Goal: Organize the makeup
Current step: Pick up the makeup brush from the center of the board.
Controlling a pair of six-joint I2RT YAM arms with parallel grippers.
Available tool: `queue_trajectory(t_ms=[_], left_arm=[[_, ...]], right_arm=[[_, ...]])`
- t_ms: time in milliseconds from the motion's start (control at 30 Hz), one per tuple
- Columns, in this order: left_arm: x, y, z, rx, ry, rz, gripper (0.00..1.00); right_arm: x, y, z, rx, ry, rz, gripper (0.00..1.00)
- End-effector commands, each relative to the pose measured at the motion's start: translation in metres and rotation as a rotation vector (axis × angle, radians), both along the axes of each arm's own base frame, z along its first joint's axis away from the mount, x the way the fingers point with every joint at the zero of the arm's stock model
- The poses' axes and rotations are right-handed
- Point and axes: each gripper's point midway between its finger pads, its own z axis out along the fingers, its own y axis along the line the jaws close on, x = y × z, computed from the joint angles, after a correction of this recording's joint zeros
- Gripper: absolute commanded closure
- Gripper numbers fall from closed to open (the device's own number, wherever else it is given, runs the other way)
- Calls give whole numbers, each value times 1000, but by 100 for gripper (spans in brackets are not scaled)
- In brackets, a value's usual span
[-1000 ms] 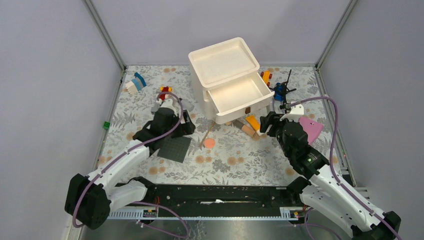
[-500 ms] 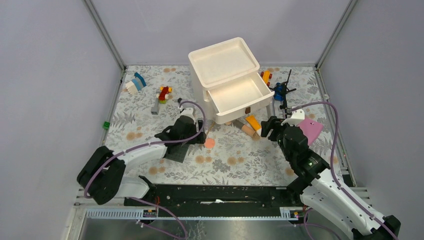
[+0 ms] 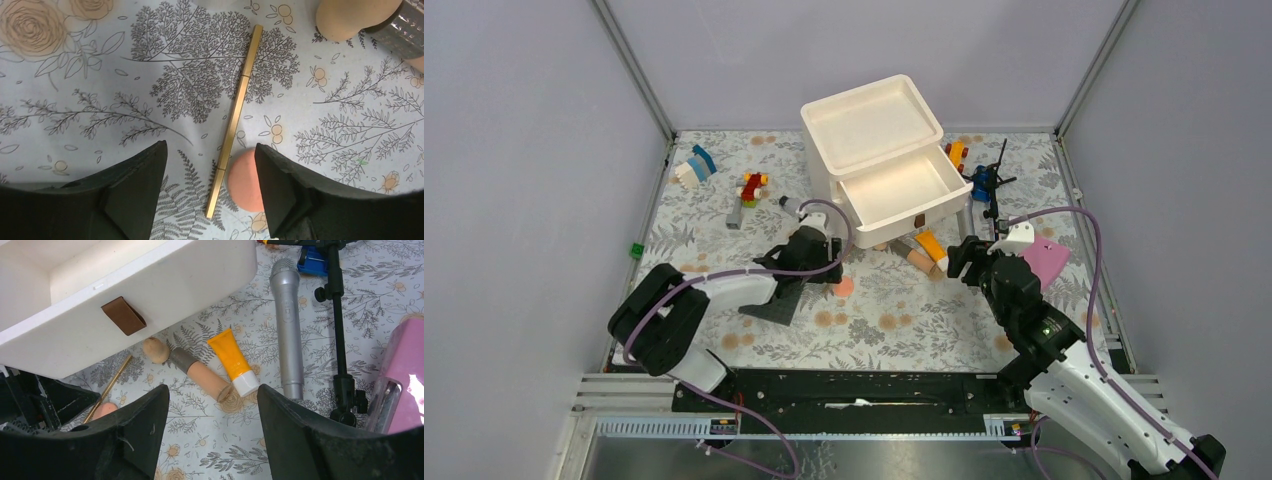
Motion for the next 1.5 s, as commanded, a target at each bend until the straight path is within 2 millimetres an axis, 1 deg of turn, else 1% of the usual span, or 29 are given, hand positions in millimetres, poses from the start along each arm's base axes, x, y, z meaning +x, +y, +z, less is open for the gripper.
queue_trajectory(t_ms=[0, 167, 333, 433, 567, 633, 733, 867, 933, 1000, 1100, 1167, 1267, 1367, 1467], left_arm=[[20, -18, 13, 2, -63, -21, 31], [19, -14, -3, 109, -48, -7, 36], [12, -11, -20, 196, -28, -14, 40], [9, -6, -28, 248, -14, -7, 45], [6, -1, -34, 268, -8, 12, 52], [1, 5, -38, 287, 11, 11, 60], [-3, 7, -42, 292, 22, 7, 76], [-6, 9, -40, 287, 26, 7, 88], [-7, 11, -33, 286, 19, 11, 93], [-6, 14, -23, 285, 3, 23, 96], [-3, 22, -1, 292, -34, 58, 98], [0, 30, 17, 305, -64, 102, 100], [3, 50, 50, 315, -124, 206, 100], [3, 63, 83, 288, -194, 281, 100], [7, 74, 129, 258, -286, 329, 100]], right_arm=[[0, -5, 1, 6, -12, -29, 28], [0, -7, -2, -5, -9, -39, 26], [0, -6, -3, -2, -9, -37, 26], [0, -6, -3, -2, -8, -38, 26], [0, -7, -2, -3, -13, -40, 25], [0, -7, -3, -3, -12, -39, 25], [0, -7, -3, 2, -15, -38, 25], [0, -7, -3, 6, -17, -36, 25], [0, -7, -3, 6, -18, -37, 25], [-1, -7, -3, 6, -18, -38, 25], [-1, -6, -3, 7, -17, -35, 24], [-1, -6, -2, 11, -18, -33, 24], [-2, -6, -1, 11, -22, -30, 24], [-2, -7, 1, 12, -29, -28, 24], [-4, -8, 2, 11, -34, -28, 24]])
